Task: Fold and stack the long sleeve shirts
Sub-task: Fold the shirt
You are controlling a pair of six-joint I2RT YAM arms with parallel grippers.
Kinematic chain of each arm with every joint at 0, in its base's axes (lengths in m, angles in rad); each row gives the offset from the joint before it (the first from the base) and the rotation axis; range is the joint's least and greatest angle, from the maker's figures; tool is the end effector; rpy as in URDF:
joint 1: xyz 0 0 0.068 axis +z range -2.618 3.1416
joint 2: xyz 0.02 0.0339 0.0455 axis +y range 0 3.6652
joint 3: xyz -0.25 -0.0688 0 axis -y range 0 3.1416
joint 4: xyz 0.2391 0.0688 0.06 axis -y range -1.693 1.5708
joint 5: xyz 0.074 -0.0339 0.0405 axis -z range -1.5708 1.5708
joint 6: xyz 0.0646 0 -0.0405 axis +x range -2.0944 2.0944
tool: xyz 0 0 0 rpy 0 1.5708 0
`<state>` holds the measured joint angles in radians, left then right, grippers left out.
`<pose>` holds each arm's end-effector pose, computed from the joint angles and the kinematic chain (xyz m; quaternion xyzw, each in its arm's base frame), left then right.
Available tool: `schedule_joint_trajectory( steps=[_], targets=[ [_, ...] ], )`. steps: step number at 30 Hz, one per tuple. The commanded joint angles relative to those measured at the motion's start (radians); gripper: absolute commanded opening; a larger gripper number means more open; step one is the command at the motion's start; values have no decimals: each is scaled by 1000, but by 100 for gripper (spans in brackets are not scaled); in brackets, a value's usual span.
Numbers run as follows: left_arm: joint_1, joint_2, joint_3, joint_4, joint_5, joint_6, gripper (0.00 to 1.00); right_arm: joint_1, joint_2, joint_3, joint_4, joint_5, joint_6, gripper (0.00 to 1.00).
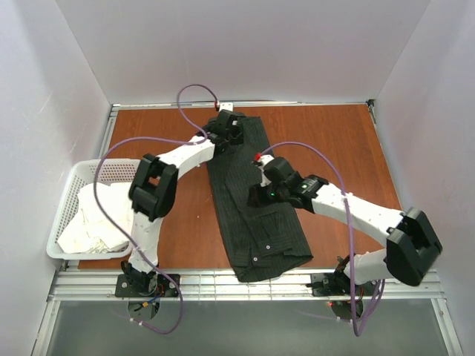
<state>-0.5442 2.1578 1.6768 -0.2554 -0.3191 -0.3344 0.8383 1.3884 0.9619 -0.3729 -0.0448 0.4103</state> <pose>0.4370 -0.2407 0.1733 0.0305 0.9044 -0.0387 0.4238 0.2077 0.2352 0.2157 -0.2050 0.9034 0.2367 0.2930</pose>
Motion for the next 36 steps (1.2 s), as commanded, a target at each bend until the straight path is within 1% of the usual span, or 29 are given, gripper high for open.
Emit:
schedule_joint_trajectory(
  steps=[1, 2, 3, 5, 7, 8, 11, 14, 20, 22, 25, 28, 30, 32, 34, 35, 36],
  targets=[
    [7, -263, -138, -37, -46, -164, 83, -59, -84, -72, -113, 63, -51, 56],
    [7, -324, -217, -48, -34, -192, 83, -62, -116, -101, -135, 60, -57, 56],
    [-2, -351, -251, -67, -22, -230, 83, -67, -130, -118, -142, 57, -62, 56],
    [-14, -398, -332, -77, 8, -261, 83, -71, -159, -146, -162, 54, -68, 55],
    [-33, -412, -371, -81, 47, -299, 82, -73, -173, -187, -175, 52, -62, 54],
    [-39, -408, -385, -81, 61, -311, 82, -71, -177, -202, -178, 13, -61, 53],
    [-49, -357, -399, -85, 80, -331, 79, -73, -177, -255, -175, -18, -42, 52],
    [-51, -288, -371, -84, 81, -327, 78, -70, -143, -290, -155, -50, -44, 51],
    [-42, -96, -229, -84, 92, -258, 77, -62, -83, -333, -40, -98, -5, 51],
    [-27, -29, -174, -87, 104, -249, 77, -59, -52, -342, 23, -96, 13, 50],
    [-4, 46, -120, -90, 109, -219, 77, -54, 7, -342, 72, -109, 42, 50],
    [18, 98, -49, -96, 114, -186, 77, -48, 58, -327, 138, -133, 64, 50],
    [20, 103, -22, -104, 117, -170, 77, -50, 72, -293, 135, -127, 64, 50],
    [20, 74, -25, -105, 130, -170, 78, -48, 60, -269, 124, -101, 56, 50],
    [20, 4, -42, -104, 141, -178, 79, -48, 26, -224, 82, -70, 36, 51],
    [20, -24, -51, -104, 144, -178, 80, -50, 12, -207, 54, -28, 27, 51],
    [18, -56, -67, -107, 146, -178, 82, -51, -2, -165, 1, -3, 19, 51]
  ],
)
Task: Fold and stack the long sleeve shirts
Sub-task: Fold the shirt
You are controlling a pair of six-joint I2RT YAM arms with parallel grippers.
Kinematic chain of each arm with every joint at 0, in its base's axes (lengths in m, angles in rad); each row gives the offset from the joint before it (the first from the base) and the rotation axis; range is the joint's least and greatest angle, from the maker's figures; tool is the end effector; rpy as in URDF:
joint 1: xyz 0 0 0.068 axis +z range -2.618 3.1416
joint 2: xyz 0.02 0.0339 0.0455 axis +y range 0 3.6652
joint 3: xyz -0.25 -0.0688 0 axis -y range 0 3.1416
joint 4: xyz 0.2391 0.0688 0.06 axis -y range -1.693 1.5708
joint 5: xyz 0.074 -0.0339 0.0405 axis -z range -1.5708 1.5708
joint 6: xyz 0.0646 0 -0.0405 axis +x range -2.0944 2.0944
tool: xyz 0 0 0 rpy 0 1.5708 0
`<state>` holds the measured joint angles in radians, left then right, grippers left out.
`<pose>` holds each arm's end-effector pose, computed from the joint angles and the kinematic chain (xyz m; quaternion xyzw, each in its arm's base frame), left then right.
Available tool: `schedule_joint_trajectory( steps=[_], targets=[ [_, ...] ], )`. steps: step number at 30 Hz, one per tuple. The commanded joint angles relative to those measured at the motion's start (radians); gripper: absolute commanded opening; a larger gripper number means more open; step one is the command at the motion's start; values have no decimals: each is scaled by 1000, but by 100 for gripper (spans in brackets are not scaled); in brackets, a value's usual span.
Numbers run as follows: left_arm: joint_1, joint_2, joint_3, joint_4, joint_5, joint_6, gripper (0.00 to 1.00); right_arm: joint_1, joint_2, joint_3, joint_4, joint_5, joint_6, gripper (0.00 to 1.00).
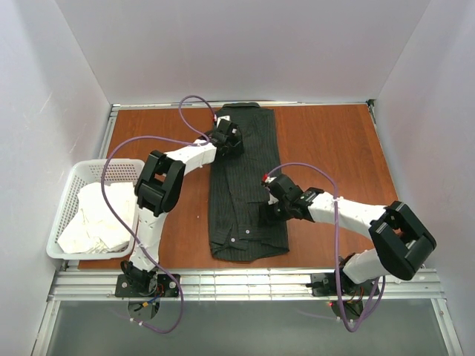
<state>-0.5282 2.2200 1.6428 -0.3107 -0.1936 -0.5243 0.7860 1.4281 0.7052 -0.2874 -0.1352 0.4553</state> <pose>0.4303 -0.2367 0.1259 -0.0305 0.9379 -0.0887 0.3339 0.1895 0.2020 0.1309 -0.1762 0.9426 0.2133 0.1867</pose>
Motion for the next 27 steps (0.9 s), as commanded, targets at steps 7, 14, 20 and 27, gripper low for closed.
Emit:
schedule_joint_trajectory(
  steps=[7, 14, 20, 27],
  targets=[
    [2, -506, -213, -151, -15, -22, 94, -121, -254, 111, -202, 148, -23, 72],
    [2, -896, -601, -290, 43, -156, 98, -218, -386, -39, -200, -68, 16, 86],
    [-1, -1200, -933, -323, 239, -284, 94, -231, -428, -170, -153, -122, 85, 91],
    [-6, -1329, -1130, -281, 370, -401, 83, -231, -469, -320, 14, -173, 209, 81]
  ],
)
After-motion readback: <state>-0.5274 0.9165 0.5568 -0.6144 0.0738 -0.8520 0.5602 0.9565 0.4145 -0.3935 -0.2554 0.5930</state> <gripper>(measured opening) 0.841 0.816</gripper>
